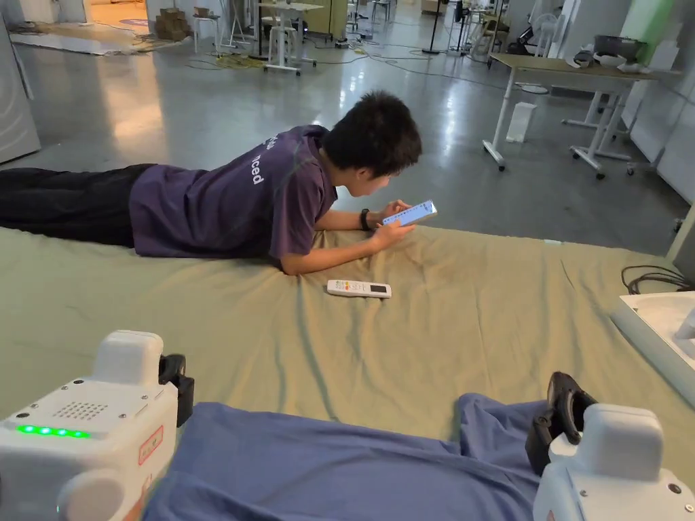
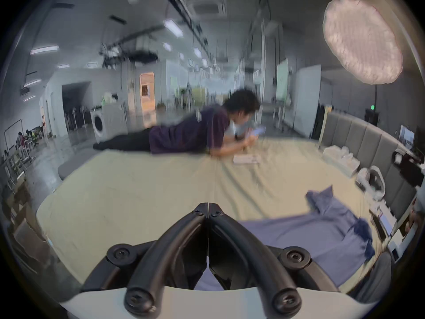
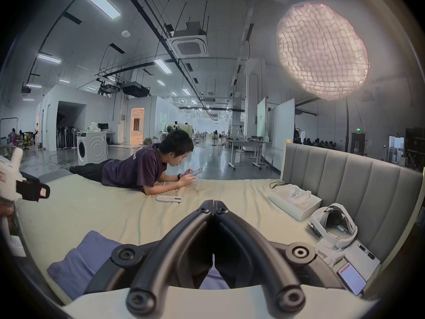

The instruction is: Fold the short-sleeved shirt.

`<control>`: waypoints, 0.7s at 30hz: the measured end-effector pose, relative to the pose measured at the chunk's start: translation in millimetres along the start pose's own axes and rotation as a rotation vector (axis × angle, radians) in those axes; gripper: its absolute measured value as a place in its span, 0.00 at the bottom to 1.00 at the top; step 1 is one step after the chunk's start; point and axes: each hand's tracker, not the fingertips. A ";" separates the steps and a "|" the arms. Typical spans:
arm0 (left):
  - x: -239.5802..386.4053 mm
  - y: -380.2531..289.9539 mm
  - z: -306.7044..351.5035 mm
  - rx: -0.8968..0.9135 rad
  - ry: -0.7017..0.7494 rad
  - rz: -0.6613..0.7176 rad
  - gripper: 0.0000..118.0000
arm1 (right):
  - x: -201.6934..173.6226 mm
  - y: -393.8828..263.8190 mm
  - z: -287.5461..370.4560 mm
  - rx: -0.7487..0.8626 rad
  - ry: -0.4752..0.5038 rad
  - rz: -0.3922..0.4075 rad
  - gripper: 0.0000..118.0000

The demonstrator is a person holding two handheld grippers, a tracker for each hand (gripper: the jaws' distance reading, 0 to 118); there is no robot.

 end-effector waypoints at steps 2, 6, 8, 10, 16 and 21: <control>-12.5 4.1 -24.8 -0.120 -0.018 -0.010 0.01 | 0.9 -7.4 -6.2 -0.023 -0.005 0.018 0.00; -32.2 7.0 -75.9 -0.290 -0.044 -0.013 0.02 | 1.6 -22.8 -19.6 -0.064 -0.007 0.052 0.00; -41.5 9.6 -103.5 -0.360 -0.060 0.011 0.21 | 1.6 -30.1 -26.2 -0.093 -0.007 0.067 0.00; -50.2 14.2 -129.4 -0.420 -0.038 0.050 0.67 | 1.9 -38.9 -34.3 -0.124 -0.006 0.077 0.00; -61.4 16.6 -195.8 -0.569 -0.117 0.182 0.71 | 6.7 -55.7 -48.9 -0.195 -0.038 0.104 0.00; -55.1 13.0 -228.2 -0.626 -0.098 0.133 0.71 | 14.5 -69.4 -57.4 -0.258 -0.061 0.106 0.00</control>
